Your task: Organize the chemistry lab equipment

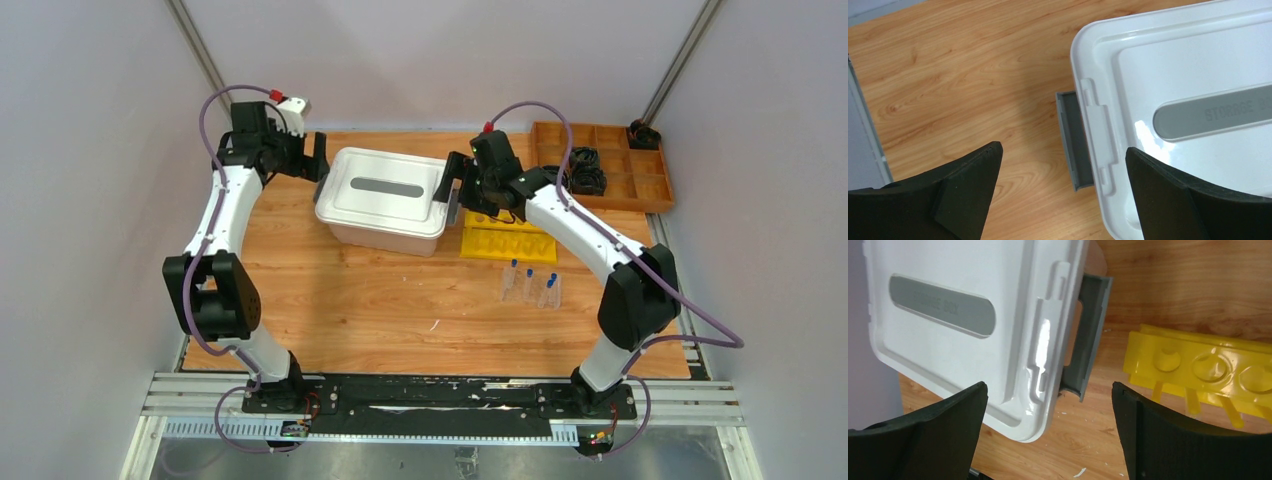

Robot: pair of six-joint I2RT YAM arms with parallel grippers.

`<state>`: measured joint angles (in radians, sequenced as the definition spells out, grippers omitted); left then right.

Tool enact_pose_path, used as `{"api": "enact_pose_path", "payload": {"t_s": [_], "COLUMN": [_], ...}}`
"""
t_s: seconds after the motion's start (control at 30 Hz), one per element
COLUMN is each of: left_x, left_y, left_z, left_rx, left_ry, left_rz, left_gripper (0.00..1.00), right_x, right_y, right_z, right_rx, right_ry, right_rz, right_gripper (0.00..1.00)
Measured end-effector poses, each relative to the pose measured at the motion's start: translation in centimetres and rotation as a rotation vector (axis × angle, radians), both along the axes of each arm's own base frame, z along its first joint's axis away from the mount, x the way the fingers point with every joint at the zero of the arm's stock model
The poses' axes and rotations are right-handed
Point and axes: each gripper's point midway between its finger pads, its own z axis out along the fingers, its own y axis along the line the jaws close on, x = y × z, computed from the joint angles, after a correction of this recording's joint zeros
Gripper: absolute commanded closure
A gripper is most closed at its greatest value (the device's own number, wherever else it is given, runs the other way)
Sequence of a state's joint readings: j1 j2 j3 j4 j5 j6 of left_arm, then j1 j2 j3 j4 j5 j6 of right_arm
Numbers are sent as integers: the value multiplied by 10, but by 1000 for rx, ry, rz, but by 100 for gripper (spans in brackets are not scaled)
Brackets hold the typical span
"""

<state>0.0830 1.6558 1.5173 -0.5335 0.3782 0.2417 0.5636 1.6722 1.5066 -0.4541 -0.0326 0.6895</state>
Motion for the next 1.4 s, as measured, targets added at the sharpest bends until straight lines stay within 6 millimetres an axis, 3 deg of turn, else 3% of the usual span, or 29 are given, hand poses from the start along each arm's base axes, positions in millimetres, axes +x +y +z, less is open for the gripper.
{"api": "enact_pose_path", "payload": {"t_s": [0.17, 0.27, 0.63, 0.9, 1.1, 1.4], "left_x": [-5, -9, -17, -19, -22, -24], "left_y": [-2, 0, -6, -13, -14, -16], "left_z": [-1, -10, -29, -40, -48, -49], "left_rx": [-60, -79, -97, -120, -120, -117], "left_ry": [15, 39, 76, 106, 129, 130], "left_rz": [19, 32, -12, -58, -73, -97], "left_gripper": [0, 0, 0, 0, 0, 0], "right_x": [-11, -10, 7, 17, 17, 27], "right_y": [2, 8, 32, 39, 39, 35], "right_z": [-39, -46, -55, -46, -46, -41], "right_rx": [47, 82, 307, 401, 389, 267], "right_ry": [94, 104, 70, 38, 30, 13], "right_rz": [-12, -19, -15, -5, 4, -15], "right_gripper": [3, 2, 4, 29, 41, 41]}}
